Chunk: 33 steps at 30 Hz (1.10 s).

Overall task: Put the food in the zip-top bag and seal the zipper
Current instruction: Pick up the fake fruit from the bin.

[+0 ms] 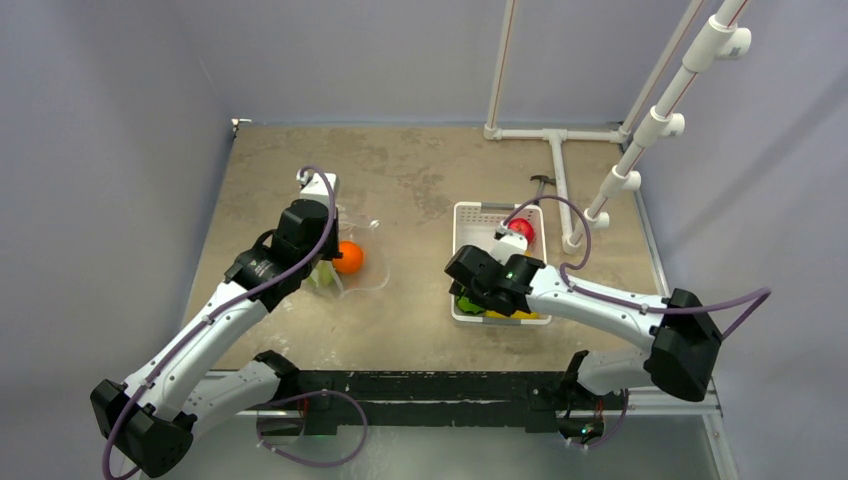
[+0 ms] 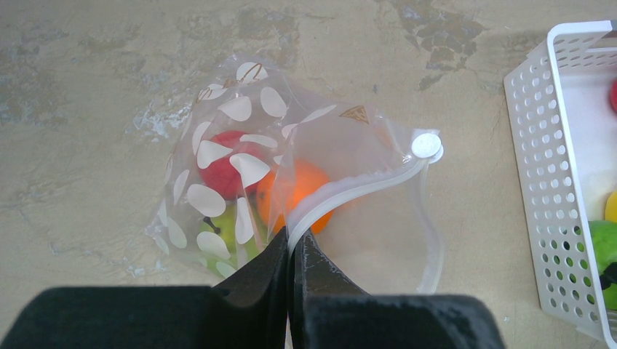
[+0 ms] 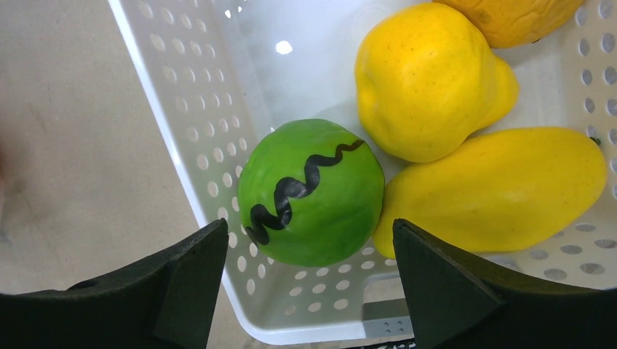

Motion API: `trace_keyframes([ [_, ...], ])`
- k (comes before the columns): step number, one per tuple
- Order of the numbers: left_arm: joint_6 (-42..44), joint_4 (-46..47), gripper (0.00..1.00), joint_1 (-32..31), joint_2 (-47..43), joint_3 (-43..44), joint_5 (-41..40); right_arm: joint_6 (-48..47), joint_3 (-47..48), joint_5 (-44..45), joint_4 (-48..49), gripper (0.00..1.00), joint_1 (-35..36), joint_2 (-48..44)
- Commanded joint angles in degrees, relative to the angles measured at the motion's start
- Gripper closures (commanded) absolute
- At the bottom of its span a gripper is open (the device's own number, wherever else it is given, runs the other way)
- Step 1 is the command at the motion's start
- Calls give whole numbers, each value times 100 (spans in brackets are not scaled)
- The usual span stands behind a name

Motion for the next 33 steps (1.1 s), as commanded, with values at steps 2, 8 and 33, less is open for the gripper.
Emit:
trace_keyframes([
  [2,47,191,100,2,-119,21,67,348,-83,55,-38,15,-32,176],
  [8,43,186,100,0,-125,29,84,396,-143,44,102,17,-52,246],
  [33,48,184,100,0,-92,16,50,442,260,423,-39,87,-147,144],
])
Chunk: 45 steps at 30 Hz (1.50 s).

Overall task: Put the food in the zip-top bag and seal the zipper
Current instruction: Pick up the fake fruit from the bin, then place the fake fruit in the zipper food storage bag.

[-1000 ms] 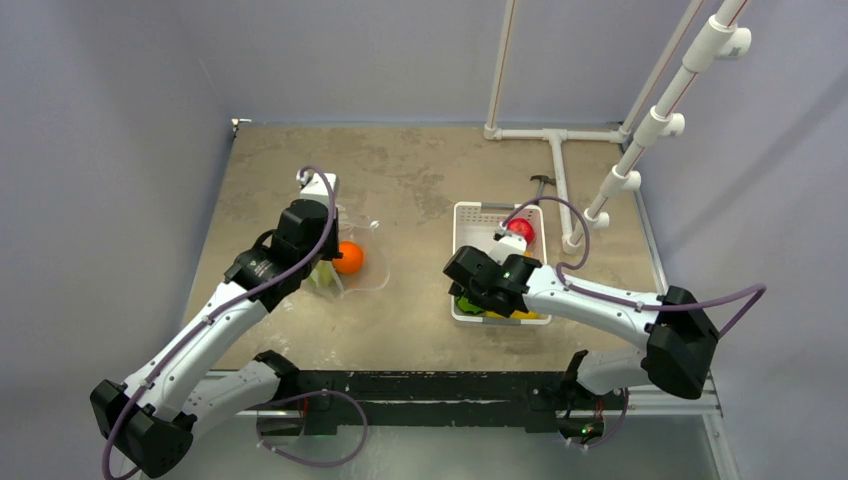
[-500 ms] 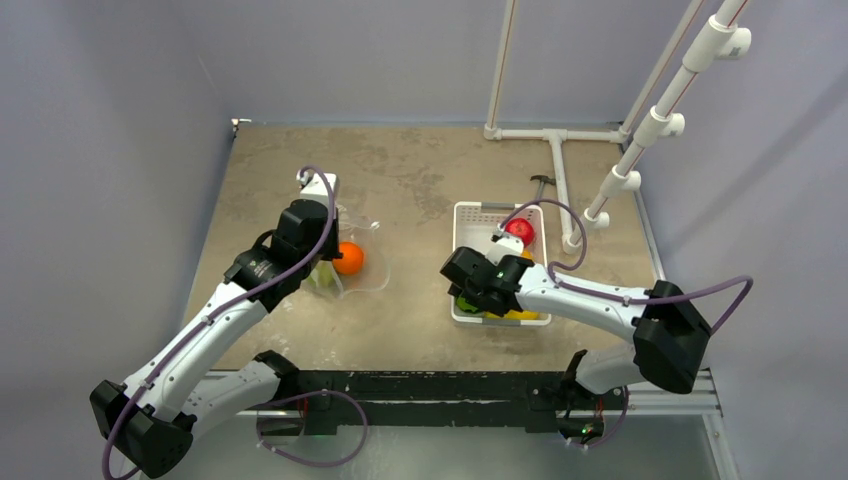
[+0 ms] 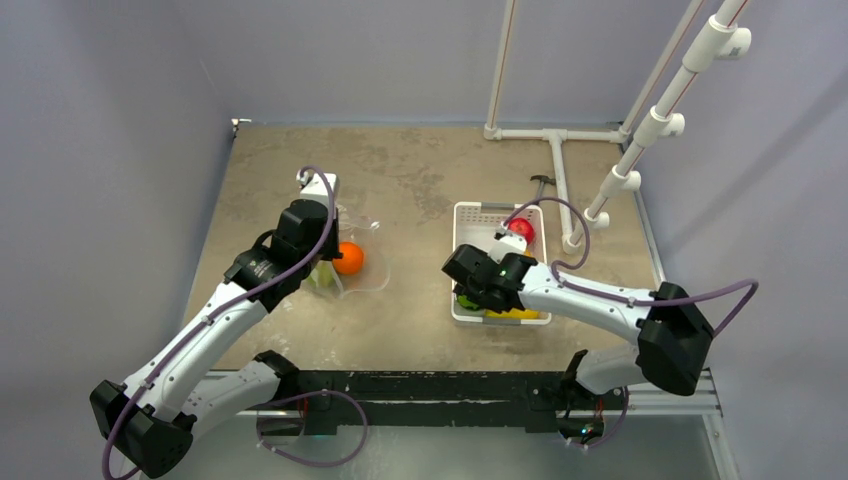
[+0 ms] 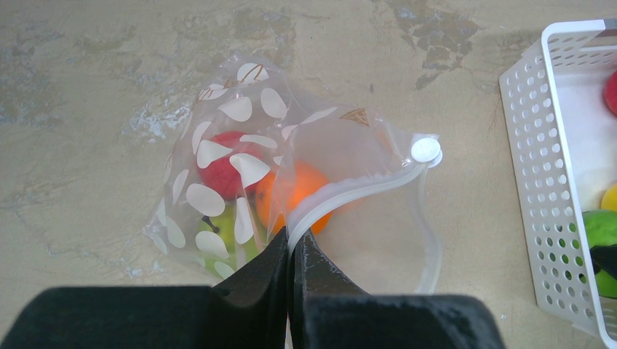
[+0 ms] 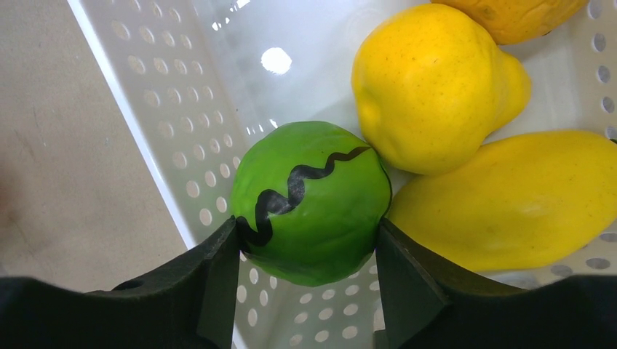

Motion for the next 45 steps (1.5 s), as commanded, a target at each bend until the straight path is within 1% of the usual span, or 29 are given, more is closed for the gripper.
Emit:
trace_keyframes([
  [1,48,179,100,0,-73,28,-12,114,430,382,-294,89,-31,-332],
  [5,48,178,100,0,-73,16,-25,-39,646,487,-301,94,-31,-491],
  [12,40,177,100,0,-49,19,-51,-394,1108,604,-280,99,-31,-635],
  [16,39,185,100,0,-40,17,-60,-743,1403,651,-94,100,-31,-670],
  [19,39,185,100,4,-43,16,-60,-1263,1489,529,390,100,-31,-769],
  [22,37,192,100,5,-40,21,-67,-2096,1401,-5,1249,100,-35,-940],
  [29,34,193,100,0,-16,16,-61,-2933,1318,-846,2586,100,31,-1131],
  [32,40,190,100,5,-21,16,-62,-3080,1422,-939,2830,100,194,-948],
  [39,38,201,100,2,-21,15,-69,-3220,1852,-899,3120,100,704,-139],
  [45,40,196,100,1,-25,7,-68,-3332,2087,-1066,3482,100,927,509],
])
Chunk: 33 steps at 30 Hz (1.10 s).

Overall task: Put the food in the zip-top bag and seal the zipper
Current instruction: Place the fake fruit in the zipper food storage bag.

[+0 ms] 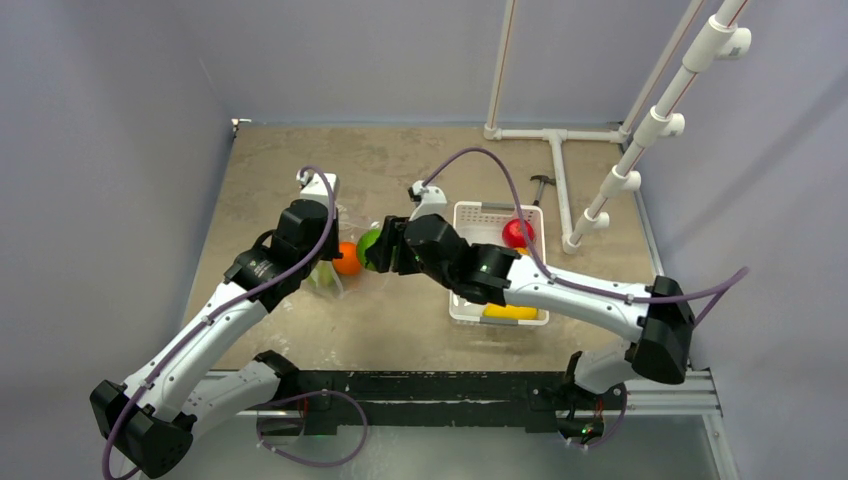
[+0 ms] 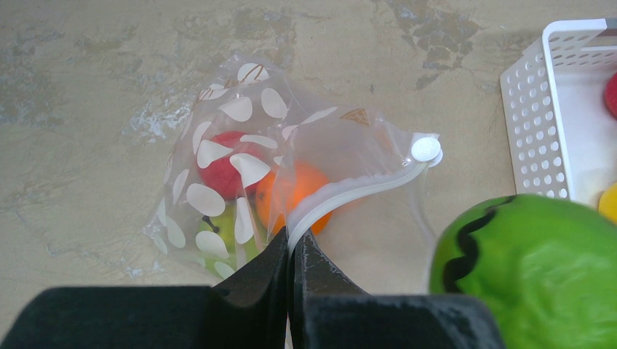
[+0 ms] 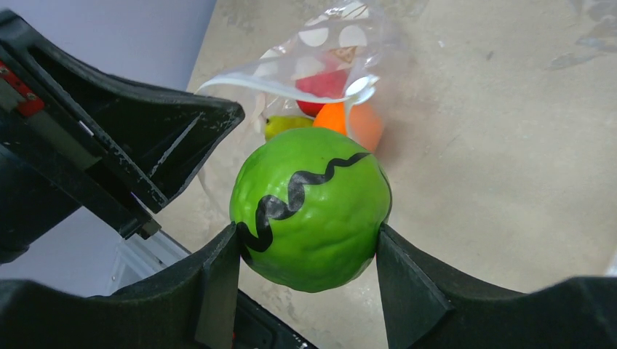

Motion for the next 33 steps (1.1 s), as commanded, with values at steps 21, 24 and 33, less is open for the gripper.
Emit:
trace_keyframes([
  [21,35,195,100,0,-41,15,-91,79,1042,-93,1025,48,175,2014],
  [24,37,188,100,0,-39,9,-99,129,1131,-10,919,28,175,2100],
  [33,39,192,100,0,-31,10,-106,286,943,162,659,8,175,1657],
])
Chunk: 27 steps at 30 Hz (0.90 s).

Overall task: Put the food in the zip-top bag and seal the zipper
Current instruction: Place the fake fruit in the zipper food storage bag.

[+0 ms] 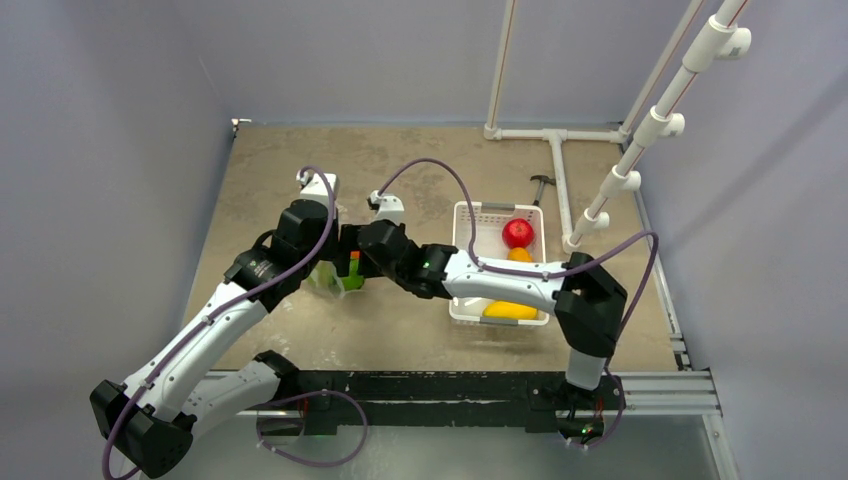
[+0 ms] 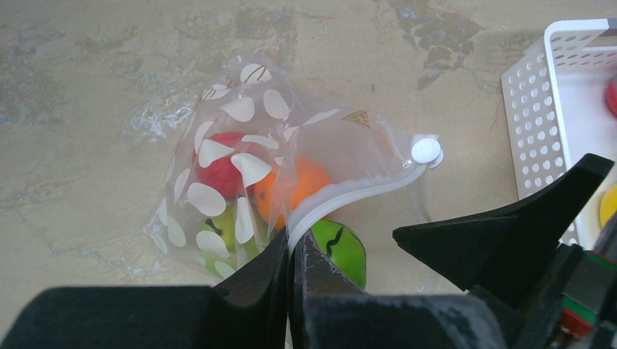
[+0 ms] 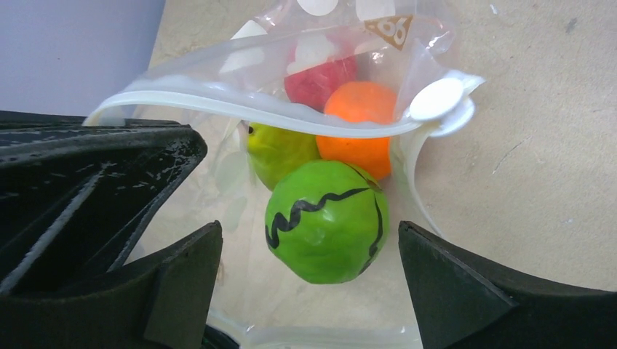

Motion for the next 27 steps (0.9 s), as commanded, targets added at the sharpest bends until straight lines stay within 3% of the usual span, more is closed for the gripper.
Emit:
trace_keyframes([
  [1,39,190,100,1,-32,15,-95,168,80,246,-152,8,25,-497],
  [14,38,184,100,4,-22,22,-95,851,-152,1433,-1897,12,-52,-1098],
  [27,35,184,100,6,-49,25,-62,1310,-699,2056,-3014,12,-1152,-1730],
])
